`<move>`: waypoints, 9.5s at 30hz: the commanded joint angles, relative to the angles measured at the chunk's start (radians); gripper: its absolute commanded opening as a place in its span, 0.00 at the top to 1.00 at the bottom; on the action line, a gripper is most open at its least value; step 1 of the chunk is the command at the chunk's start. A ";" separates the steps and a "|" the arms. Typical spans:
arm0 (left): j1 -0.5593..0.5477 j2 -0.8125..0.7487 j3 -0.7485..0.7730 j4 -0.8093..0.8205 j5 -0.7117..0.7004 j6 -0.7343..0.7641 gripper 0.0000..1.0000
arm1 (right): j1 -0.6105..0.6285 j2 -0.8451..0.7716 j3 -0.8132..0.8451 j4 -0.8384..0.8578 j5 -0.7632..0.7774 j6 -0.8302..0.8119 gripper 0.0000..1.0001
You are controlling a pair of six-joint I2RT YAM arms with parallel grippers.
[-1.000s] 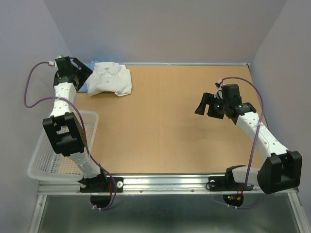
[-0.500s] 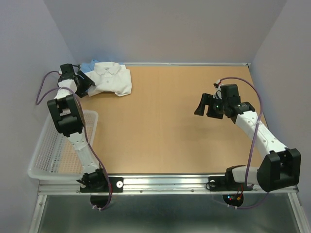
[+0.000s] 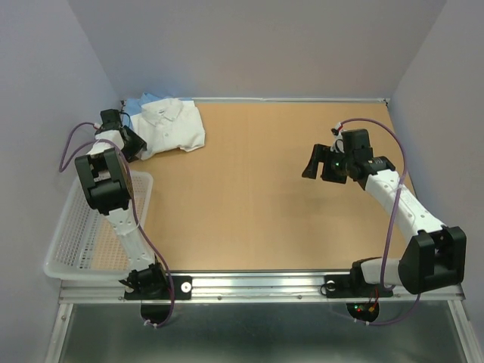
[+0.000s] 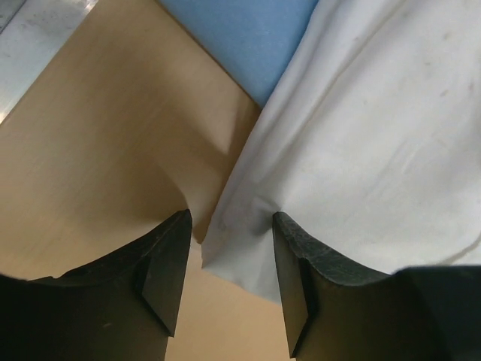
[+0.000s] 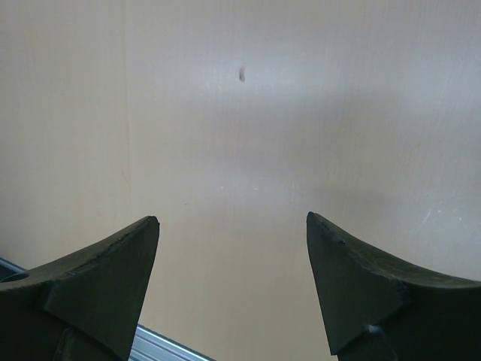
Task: Fold and stack the long sleeve shirts
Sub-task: Neatly place the folded shirt to the corner
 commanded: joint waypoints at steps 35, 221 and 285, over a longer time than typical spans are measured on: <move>0.002 0.171 0.322 0.315 0.153 0.263 0.48 | -0.003 0.022 0.062 0.012 0.002 0.004 0.16; 0.090 0.077 0.431 0.321 -0.036 0.258 0.13 | -0.003 0.001 0.168 -0.043 0.017 -0.010 0.16; -0.262 -2.051 -0.419 -0.126 -0.654 0.344 0.01 | 0.115 -0.900 0.163 -0.028 0.795 -0.314 0.00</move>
